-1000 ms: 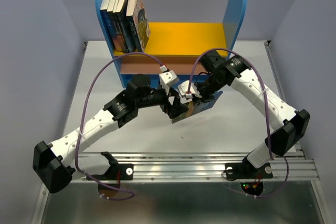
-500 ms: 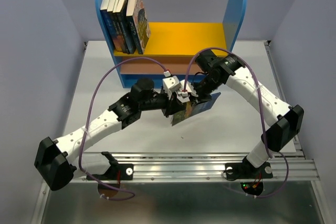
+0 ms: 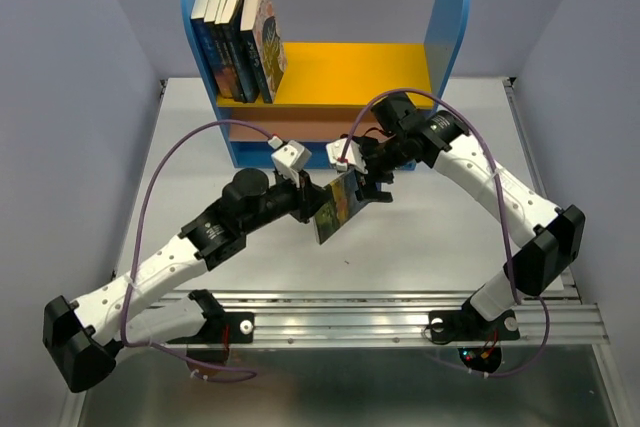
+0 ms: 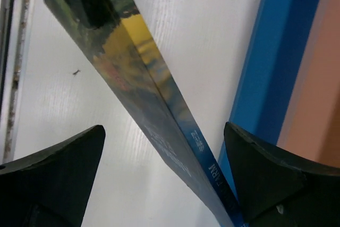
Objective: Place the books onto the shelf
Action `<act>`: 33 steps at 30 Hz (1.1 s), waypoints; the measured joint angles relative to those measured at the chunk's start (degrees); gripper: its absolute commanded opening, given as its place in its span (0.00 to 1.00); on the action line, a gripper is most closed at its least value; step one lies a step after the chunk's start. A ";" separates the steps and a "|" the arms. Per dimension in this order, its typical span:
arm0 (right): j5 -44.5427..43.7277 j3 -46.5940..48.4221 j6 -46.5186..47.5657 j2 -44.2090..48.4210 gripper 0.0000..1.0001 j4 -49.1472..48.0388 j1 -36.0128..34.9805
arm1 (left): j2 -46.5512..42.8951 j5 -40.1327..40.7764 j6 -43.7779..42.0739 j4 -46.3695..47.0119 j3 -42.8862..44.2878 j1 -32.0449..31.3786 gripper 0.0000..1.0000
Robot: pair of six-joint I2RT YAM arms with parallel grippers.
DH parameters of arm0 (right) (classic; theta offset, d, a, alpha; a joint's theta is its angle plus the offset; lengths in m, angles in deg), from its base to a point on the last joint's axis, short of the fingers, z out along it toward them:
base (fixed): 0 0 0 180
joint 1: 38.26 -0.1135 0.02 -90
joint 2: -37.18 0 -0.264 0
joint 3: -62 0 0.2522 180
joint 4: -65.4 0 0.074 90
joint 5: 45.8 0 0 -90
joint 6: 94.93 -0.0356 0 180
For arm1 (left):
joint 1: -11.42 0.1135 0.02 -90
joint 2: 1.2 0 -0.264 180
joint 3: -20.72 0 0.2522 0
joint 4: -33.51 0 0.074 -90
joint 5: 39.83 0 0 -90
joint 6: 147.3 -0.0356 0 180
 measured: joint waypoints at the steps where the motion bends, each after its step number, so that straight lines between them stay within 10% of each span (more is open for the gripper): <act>1: -0.55 -0.15 -0.81 0.07 1.00 -1.29 0.00 | -0.63 1.44 1.11 -0.13 -0.09 0.02 0.00; 9: -7.04 -3.80 -13.62 2.56 1.00 -14.05 0.00 | -6.23 7.89 7.82 -2.12 -5.55 0.02 0.00; 20: -25.68 -19.85 -58.21 18.93 1.00 -46.86 0.07 | -22.60 19.26 12.28 0.79 -8.22 0.00 0.00; 33: -7.91 -38.32 -96.65 20.87 1.00 -83.41 2.05 | -26.73 30.93 16.85 18.99 -13.35 0.02 0.00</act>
